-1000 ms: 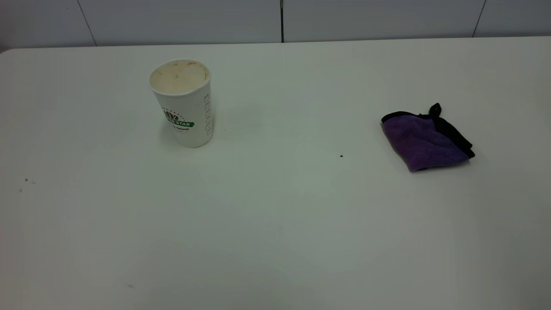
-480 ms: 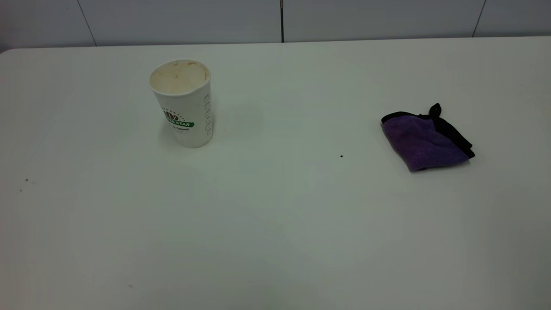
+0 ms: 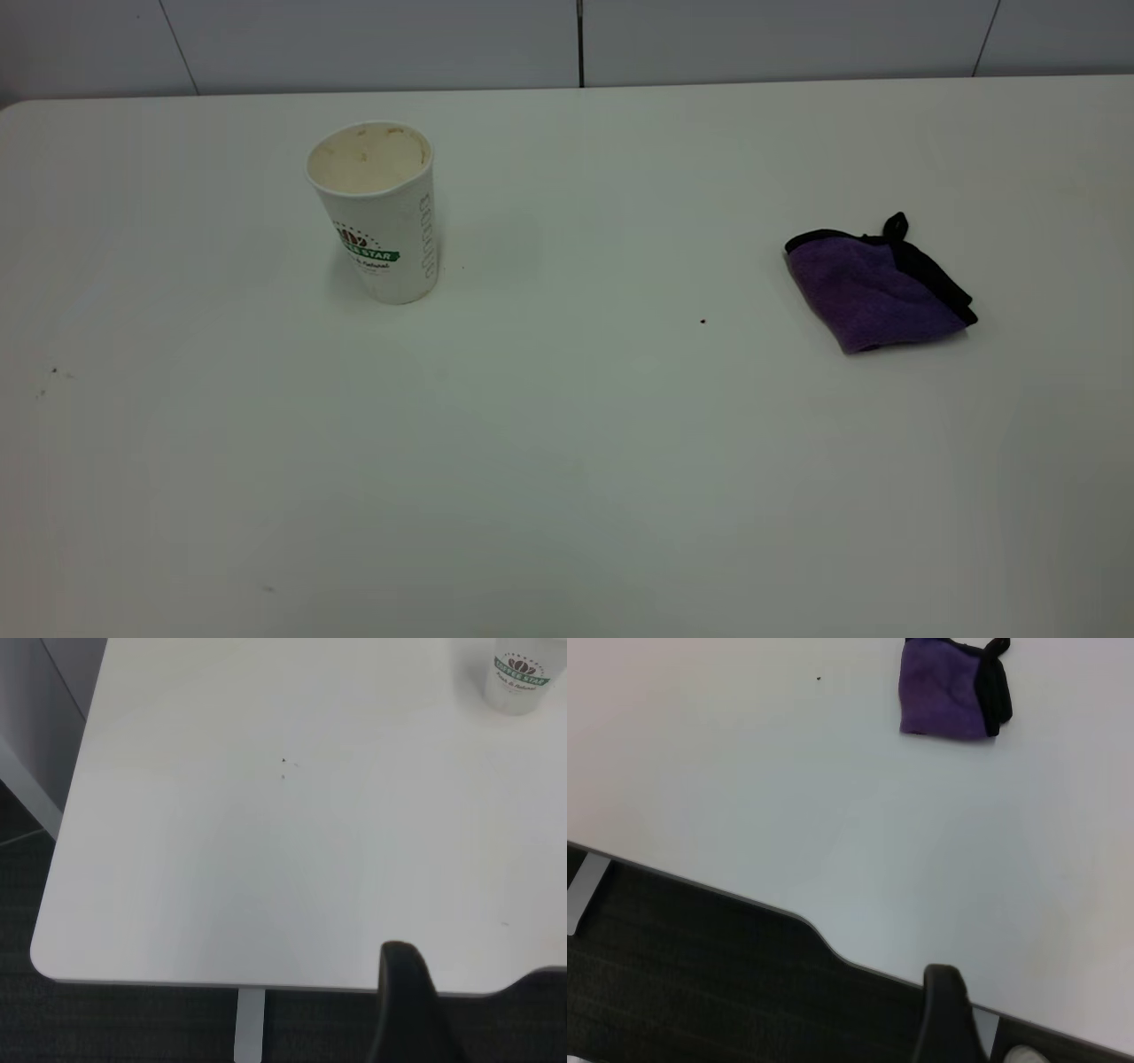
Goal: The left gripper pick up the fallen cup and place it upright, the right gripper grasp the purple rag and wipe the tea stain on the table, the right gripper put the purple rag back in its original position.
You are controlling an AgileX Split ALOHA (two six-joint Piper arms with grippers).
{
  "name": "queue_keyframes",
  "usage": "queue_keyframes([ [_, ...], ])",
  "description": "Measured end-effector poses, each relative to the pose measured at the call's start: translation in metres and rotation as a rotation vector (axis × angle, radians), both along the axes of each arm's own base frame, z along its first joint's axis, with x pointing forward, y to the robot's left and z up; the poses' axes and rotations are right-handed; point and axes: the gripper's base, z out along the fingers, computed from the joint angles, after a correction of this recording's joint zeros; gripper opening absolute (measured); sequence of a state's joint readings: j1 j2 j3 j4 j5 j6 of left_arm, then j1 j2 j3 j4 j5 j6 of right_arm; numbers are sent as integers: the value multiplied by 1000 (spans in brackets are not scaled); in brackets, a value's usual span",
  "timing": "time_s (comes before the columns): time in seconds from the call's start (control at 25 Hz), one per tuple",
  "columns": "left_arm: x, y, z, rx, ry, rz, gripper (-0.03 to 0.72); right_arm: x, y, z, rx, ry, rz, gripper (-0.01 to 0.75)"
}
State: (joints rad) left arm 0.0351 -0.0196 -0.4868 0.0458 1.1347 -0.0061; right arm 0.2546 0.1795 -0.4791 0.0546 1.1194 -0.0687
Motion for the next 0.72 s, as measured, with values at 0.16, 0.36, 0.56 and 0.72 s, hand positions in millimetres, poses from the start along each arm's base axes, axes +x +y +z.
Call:
queue_keyframes([
  [0.16, 0, 0, 0, 0, 0, 0, 462, 0, 0, 0, 0, -1, 0, 561],
  [0.36, 0, 0, 0, 0, 0, 0, 462, -5, -2, 1, 10, -37, -28, 561],
  [0.56, 0, 0, 0, 0, 0, 0, 462, -19, -5, 1, 27, -134, -127, 561],
  [0.72, 0, 0, 0, 0, 0, 0, 462, -27, -6, 1, 33, -189, -169, 561],
])
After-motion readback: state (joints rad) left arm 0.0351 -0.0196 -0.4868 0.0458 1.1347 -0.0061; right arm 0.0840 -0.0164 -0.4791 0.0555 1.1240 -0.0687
